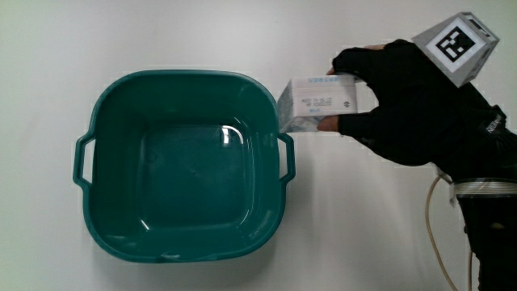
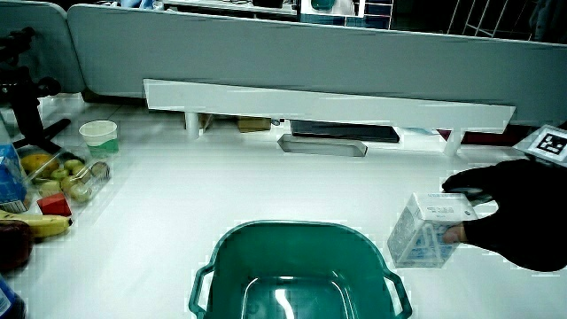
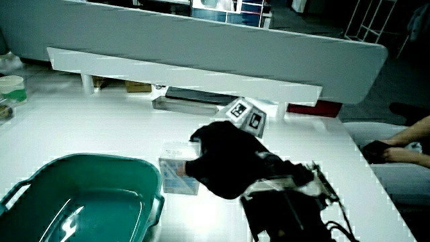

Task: Pick milk from desk

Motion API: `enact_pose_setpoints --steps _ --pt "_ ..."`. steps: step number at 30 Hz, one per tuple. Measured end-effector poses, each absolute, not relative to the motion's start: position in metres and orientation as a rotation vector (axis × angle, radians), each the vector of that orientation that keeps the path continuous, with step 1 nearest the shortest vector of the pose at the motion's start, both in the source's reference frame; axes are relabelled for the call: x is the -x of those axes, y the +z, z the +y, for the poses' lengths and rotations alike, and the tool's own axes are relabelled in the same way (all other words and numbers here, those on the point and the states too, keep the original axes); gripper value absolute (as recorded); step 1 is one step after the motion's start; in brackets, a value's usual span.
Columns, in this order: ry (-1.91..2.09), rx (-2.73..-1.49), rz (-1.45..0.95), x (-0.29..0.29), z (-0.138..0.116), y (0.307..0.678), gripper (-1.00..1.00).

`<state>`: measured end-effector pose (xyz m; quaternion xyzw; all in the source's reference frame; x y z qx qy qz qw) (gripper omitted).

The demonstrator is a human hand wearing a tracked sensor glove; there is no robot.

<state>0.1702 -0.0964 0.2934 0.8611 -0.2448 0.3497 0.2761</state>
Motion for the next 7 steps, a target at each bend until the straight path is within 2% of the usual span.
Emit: enact_pose_setpoints --steps 2,5,7 --pt "0.926 -2.291 -0.577 -0.164 -0.095 0.289 1.00" --pt "1.010 -2.242 -0.659 -0.152 -0.095 0.288 1.00" --pt "0.970 -2.235 -0.591 -0.144 -0.094 0.284 1.00"
